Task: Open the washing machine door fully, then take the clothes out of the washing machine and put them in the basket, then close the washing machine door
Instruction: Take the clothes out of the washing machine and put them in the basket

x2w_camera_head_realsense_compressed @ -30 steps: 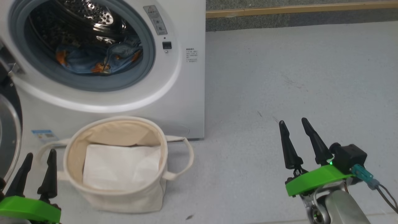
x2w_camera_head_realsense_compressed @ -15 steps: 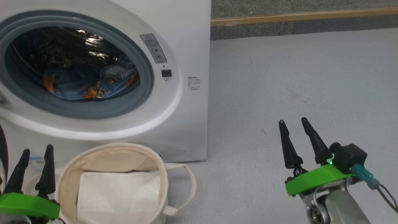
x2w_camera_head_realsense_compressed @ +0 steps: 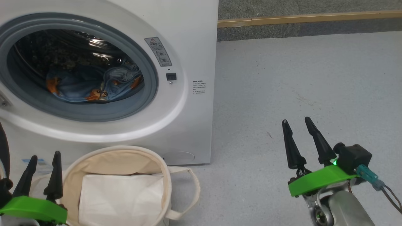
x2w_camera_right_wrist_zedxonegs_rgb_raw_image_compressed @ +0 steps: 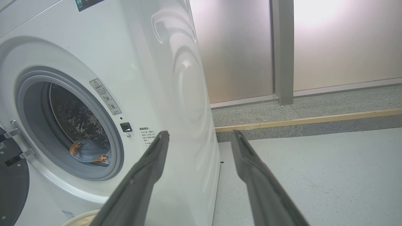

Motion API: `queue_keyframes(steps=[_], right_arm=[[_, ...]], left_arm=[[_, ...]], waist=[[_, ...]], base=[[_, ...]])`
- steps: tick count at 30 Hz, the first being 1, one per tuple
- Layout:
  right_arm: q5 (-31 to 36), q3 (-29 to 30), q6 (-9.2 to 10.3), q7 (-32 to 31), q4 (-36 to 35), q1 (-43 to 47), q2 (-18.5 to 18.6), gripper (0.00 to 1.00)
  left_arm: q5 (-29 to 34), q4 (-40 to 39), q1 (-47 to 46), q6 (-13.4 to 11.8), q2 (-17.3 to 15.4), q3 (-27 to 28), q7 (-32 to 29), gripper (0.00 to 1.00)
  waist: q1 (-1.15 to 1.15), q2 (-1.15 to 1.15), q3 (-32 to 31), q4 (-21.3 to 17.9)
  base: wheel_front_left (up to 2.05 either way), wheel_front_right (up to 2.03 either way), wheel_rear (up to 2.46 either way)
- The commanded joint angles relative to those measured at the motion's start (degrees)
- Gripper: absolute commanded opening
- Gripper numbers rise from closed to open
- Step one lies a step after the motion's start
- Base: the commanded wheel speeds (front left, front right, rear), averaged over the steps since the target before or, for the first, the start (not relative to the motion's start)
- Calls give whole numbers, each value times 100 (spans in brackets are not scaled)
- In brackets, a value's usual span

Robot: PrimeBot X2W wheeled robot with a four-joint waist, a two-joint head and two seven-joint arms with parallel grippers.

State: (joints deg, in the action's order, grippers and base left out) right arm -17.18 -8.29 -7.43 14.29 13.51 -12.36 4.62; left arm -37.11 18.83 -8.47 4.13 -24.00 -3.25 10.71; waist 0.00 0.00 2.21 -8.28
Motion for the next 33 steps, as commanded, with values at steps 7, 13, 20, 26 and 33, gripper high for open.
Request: queue_keyframes(steps=[7, 13, 20, 26, 33], right_arm=[[-53, -116, -6, 71, -259, -176, 23, 100], [-69, -72, -6, 71, -340, -208, 29, 100], [-85, 65, -6, 71, -475, -328, 93, 100], [-186, 81, -6, 71, -599, -477, 88, 100], [-180, 103, -6, 71, -709, -628, 97, 100]], left_arm=[[-143, -48, -408, 110, -194, 179, 65, 100], [117, 106, -582, -68, -295, 113, 124, 100], [840, 634, -1388, -319, -387, -368, 109, 100], [1408, 1515, -2403, -419, -420, -836, -40, 100], [1979, 2516, -3699, -682, -432, -1250, -408, 100]], waist=[[0, 0, 57, -25], [0, 0, 166, -29], [0, 0, 431, 35], [0, 0, 694, -10], [0, 0, 1190, -65]], base=[[0, 0, 0], [0, 0, 0], [0, 0, 0], [0, 0, 0], [0, 0, 0]])
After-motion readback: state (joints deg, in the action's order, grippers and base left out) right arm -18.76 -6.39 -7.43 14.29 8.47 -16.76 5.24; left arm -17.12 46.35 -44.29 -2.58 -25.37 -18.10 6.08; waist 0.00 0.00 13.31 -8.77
